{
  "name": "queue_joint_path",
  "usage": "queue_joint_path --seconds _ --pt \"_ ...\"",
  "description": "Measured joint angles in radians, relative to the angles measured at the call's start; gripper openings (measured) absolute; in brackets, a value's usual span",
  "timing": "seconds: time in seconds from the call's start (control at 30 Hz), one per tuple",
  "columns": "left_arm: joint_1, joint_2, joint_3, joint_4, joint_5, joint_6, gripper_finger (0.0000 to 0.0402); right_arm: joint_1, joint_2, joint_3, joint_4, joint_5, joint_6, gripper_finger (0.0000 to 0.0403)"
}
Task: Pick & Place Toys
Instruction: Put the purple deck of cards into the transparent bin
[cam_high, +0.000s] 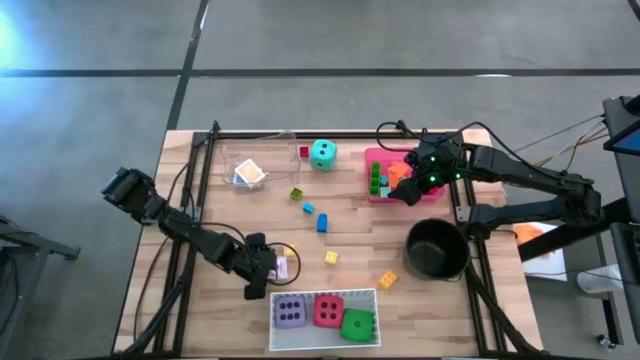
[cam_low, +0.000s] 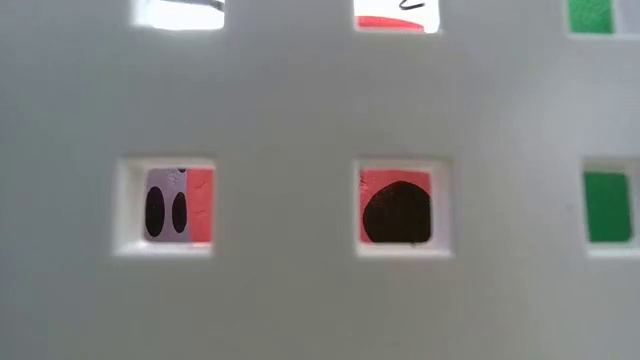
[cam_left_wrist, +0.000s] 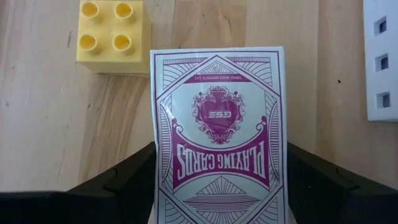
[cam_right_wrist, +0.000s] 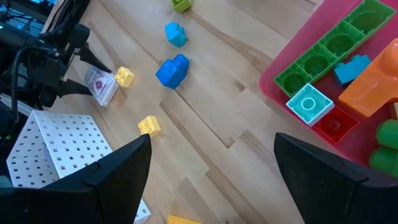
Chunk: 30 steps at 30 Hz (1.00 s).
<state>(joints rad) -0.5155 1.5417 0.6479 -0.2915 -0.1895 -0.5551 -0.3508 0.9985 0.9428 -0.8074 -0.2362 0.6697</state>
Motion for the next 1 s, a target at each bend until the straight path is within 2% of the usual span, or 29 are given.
queue_joint_path --seconds 0.3,0.53,1.0 --pt "0.0 -0.026 0.0 -0.015 0.014 -0.029 0.0281 0.0 -0.001 0.0 0.0 -0.001 0.0 0.0329" --pt "0.0 -0.074 0.0 -0.093 0.01 -0.031 0.0281 0.001 -0.001 0.0 0.001 -0.003 0.0 0.0329" --pt "0.037 -0.271 0.001 -0.271 -0.028 -0.092 0.0281 0.002 -0.001 0.0 0.003 -0.003 -0.007 0.0329"
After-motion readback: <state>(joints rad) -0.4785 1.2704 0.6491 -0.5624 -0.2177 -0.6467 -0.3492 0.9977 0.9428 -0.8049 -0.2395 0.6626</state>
